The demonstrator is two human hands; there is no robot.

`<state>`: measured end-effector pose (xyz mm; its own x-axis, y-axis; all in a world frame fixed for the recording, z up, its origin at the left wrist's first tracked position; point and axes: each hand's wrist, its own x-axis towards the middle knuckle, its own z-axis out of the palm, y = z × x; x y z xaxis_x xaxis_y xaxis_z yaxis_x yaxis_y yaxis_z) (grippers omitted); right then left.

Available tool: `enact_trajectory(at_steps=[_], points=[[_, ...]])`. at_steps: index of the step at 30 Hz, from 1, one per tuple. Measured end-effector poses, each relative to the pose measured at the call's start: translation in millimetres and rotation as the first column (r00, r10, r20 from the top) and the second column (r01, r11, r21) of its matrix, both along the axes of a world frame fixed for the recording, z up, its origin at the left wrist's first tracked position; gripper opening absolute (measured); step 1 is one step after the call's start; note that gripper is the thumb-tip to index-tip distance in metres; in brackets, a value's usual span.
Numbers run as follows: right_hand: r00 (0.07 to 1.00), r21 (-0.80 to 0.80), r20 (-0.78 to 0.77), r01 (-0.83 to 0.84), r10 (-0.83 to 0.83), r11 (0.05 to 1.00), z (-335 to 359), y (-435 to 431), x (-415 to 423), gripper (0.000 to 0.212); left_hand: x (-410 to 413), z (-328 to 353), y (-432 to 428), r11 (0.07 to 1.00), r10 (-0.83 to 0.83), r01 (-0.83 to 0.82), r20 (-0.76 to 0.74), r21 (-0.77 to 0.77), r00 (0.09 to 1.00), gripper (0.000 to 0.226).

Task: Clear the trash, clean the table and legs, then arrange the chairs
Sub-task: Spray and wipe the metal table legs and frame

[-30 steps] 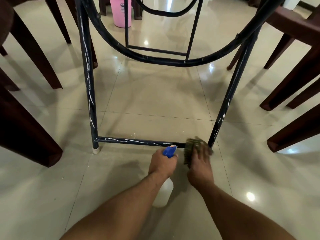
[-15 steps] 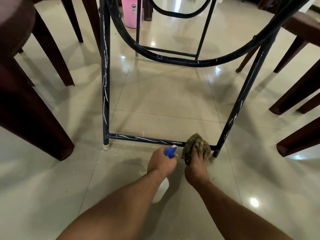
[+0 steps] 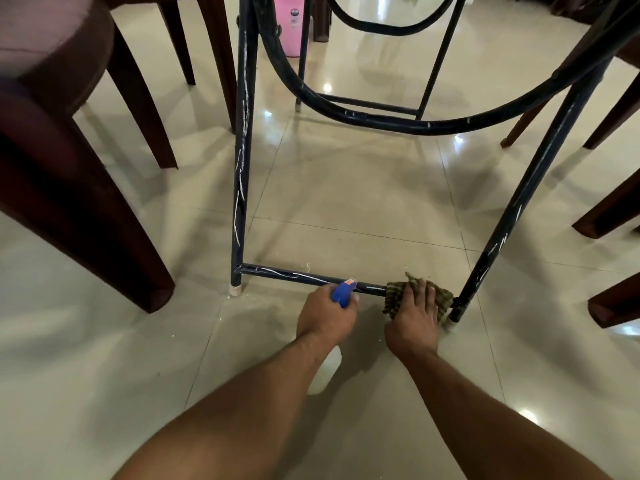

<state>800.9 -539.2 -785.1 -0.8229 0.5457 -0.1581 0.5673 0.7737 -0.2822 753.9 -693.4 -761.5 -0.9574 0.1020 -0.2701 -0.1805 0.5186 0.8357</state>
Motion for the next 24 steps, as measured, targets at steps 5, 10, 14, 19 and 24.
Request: enact_trajectory(at_steps=[5,10,14,19,24], points=[[0.828,0.005,0.005,-0.561,0.561,0.828,-0.6,-23.1,-10.4,0.085,-3.4,-5.9,-10.8,0.999,-0.050,0.051,0.035,-0.013,0.998,0.021],[0.951,0.150,0.012,-0.306,0.307,0.940,-7.4,-2.7,4.6,0.089,-6.7,-8.0,-30.8,1.000,-0.014,0.012,0.112,0.016,0.994,0.029],[0.983,0.107,0.063,0.166,-0.173,0.980,8.7,-32.6,-2.2,0.072,-3.8,-10.8,-42.9,0.999,-0.036,0.037,0.096,-0.007,0.995,0.025],[0.837,0.116,0.033,-0.545,0.546,0.830,4.6,-91.7,-37.7,0.076,-8.8,-11.2,-57.7,0.995,0.088,-0.085,0.077,-0.044,0.993,0.015],[0.779,0.155,0.092,-0.626,0.620,0.764,2.8,-70.8,-32.5,0.090,-19.9,-2.4,-81.8,0.990,0.140,-0.139,0.120,-0.015,0.983,0.018]])
